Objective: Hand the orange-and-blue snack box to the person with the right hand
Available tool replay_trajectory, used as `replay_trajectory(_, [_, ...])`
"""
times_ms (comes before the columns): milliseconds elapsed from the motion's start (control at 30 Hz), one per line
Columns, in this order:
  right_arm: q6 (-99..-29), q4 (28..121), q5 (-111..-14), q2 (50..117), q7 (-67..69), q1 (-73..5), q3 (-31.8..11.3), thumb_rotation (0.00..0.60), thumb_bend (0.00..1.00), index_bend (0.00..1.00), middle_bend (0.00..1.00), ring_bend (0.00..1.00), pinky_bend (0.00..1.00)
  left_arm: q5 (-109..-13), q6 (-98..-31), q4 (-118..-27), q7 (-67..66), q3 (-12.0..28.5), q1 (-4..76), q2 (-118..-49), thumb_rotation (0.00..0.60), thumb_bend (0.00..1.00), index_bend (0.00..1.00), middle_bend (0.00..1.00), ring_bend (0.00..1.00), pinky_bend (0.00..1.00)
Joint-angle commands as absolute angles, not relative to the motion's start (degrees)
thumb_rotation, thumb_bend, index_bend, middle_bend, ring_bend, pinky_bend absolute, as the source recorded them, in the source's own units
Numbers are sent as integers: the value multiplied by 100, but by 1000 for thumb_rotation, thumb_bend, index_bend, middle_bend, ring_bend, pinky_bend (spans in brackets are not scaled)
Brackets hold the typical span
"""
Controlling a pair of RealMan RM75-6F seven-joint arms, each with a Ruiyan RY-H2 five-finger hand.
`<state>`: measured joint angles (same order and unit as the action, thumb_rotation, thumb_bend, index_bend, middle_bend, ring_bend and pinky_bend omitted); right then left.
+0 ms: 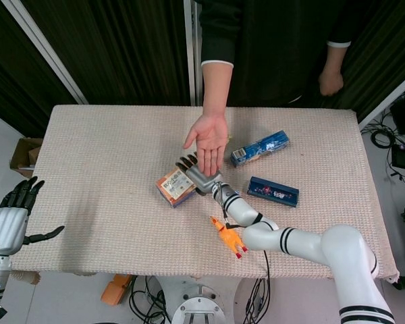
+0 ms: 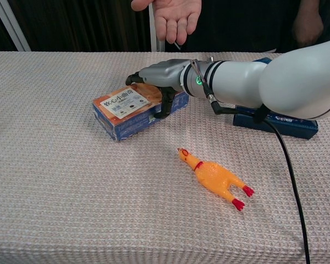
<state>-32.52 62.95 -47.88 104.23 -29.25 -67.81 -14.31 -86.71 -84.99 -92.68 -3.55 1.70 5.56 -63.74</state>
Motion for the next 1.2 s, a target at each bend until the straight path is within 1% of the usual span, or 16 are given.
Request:
replay_trajectory(33, [-3140, 6208, -4641, 10435, -2952, -6931, -1372, 600, 267, 0, 1, 0, 0, -8671, -8504, -9246, -329, 171, 553, -6374, 322, 16, 57, 28, 36, 186])
replay_trajectory(100, [-3198, 6212, -4682, 10450, -2901, -6949, -1369, 600, 297, 0, 40, 0, 0, -8659, -8497, -9237, -319, 175, 553, -6371, 323, 16, 57, 27, 36, 186])
replay_trajectory(133, [-3252, 6210, -4742, 10462, -2863, -6950, -1362, 600, 308, 0, 91, 0, 0, -8651, -8493, -9236, -314, 178, 555, -6368, 323, 16, 57, 27, 36, 186])
replay_trajectory(167, [-3319, 6200, -4814, 10479, -2843, -6947, -1351, 600, 315, 10, 165, 4, 0, -8647, -8490, -9237, -311, 181, 556, -6367, 323, 16, 57, 28, 36, 187])
replay_trajectory(233, [-3526, 6168, -5047, 10539, -2763, -6913, -1332, 600, 319, 84, 263, 45, 0, -8649, -8491, -9241, -305, 184, 558, -6367, 323, 15, 57, 27, 37, 187])
replay_trajectory(300, [-3693, 6127, -5269, 10597, -2633, -6862, -1319, 600, 321, 286, 427, 189, 1, -8653, -8488, -9234, -300, 182, 560, -6375, 322, 16, 57, 27, 36, 186])
replay_trajectory(333, [-3766, 6105, -5365, 10621, -2578, -6841, -1315, 600, 321, 363, 485, 245, 12, -8652, -8484, -9228, -299, 181, 561, -6381, 324, 16, 57, 28, 36, 186])
replay_trajectory(400, [-3932, 6068, -5586, 10672, -2455, -6787, -1296, 600, 321, 489, 562, 323, 59, -8645, -8474, -9208, -293, 177, 560, -6396, 323, 16, 57, 28, 36, 186])
replay_trajectory(433, [-4042, 6057, -5747, 10696, -2357, -6745, -1277, 600, 321, 567, 604, 368, 102, -8632, -8461, -9190, -285, 175, 561, -6409, 324, 16, 57, 28, 36, 186])
replay_trajectory(467, [-4120, 6053, -5867, 10705, -2280, -6713, -1263, 600, 323, 615, 629, 395, 128, -8621, -8451, -9178, -279, 175, 561, -6417, 324, 16, 57, 28, 36, 186])
replay_trajectory(567, [-4338, 6099, -6224, 10687, -2026, -6607, -1217, 600, 326, 672, 665, 431, 151, -8615, -8445, -9147, -256, 174, 561, -6437, 320, 16, 57, 28, 36, 186])
replay_trajectory(700, [-4599, 6403, -6630, 10584, -1686, -6455, -1167, 600, 327, 696, 683, 446, 158, -8631, -8467, -9144, -254, 175, 555, -6430, 323, 16, 57, 28, 36, 187])
replay_trajectory(900, [-4861, 7363, -7142, 10280, -1454, -6235, -992, 600, 327, 706, 689, 448, 179, -8637, -8509, -9194, -309, 175, 535, -6434, 321, 15, 57, 28, 36, 186])
replay_trajectory(1000, [-5167, 7831, -7533, 10154, -1366, -6148, -962, 600, 327, 708, 691, 447, 185, -8662, -8519, -9233, -369, 161, 531, -6454, 323, 16, 57, 28, 36, 186])
replay_trajectory(1133, [-5862, 8307, -8196, 9959, -1438, -6020, -1014, 600, 327, 710, 690, 441, 184, -8703, -8553, -9293, -457, 143, 517, -6464, 324, 16, 57, 28, 36, 187])
replay_trajectory(1200, [-6404, 8425, -8592, 9863, -1506, -5926, -1135, 600, 327, 709, 687, 441, 184, -8714, -8575, -9321, -492, 143, 508, -6459, 323, 16, 57, 28, 36, 186])
